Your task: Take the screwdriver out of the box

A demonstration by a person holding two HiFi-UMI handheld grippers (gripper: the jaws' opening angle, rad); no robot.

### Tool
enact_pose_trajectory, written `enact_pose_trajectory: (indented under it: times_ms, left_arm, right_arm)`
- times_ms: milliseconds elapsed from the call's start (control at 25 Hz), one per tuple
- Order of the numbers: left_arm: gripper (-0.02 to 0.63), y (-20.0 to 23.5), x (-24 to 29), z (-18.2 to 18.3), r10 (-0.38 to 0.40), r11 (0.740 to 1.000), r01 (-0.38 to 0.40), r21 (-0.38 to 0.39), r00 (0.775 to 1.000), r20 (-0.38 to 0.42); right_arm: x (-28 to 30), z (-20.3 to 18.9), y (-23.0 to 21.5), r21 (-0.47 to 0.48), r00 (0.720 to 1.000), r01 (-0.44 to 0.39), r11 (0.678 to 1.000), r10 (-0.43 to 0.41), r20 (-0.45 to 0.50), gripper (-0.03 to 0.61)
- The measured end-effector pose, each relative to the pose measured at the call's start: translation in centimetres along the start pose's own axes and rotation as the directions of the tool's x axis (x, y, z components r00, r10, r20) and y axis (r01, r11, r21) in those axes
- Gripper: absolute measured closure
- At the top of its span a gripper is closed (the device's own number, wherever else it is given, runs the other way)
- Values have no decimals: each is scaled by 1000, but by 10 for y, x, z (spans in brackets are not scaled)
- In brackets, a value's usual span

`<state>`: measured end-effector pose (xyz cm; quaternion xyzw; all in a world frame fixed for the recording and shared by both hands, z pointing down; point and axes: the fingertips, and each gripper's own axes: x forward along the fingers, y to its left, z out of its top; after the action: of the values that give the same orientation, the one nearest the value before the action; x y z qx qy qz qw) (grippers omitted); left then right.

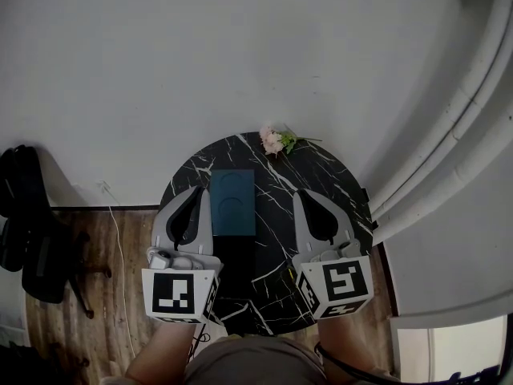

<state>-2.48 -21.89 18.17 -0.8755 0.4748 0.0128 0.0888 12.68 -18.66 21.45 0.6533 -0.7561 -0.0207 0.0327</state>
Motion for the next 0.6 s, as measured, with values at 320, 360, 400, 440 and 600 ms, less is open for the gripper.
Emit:
enact_pose_trajectory:
  times_ms: [320, 360, 400, 440, 600]
  left_arm:
    - [614, -1, 0, 1, -4, 1000, 4, 2, 1000, -1]
    - [614, -1, 0, 1, -4, 1000, 4, 1, 1000, -2]
    - [614, 0, 0, 1, -4, 1000, 4, 0, 1000, -3]
    - [614, 0, -1, 0, -4, 1000, 4, 0, 1000, -4]
    - [614, -2, -1, 0, -6, 1000, 6, -2, 1000, -5]
  right_arm:
    - [0, -2, 2, 10, 1000, -3, 1000, 4, -5, 554]
    - [0, -2, 2, 11, 1000, -3, 1000, 3, -6, 554]
    - [0, -2, 2, 11, 1000, -3, 1000, 3, -7, 554]
    - [-1, -2, 3, 10, 1000, -3, 1000, 3, -8, 554]
    - [-1, -4, 3, 11, 1000, -5, 1000, 5, -11, 554]
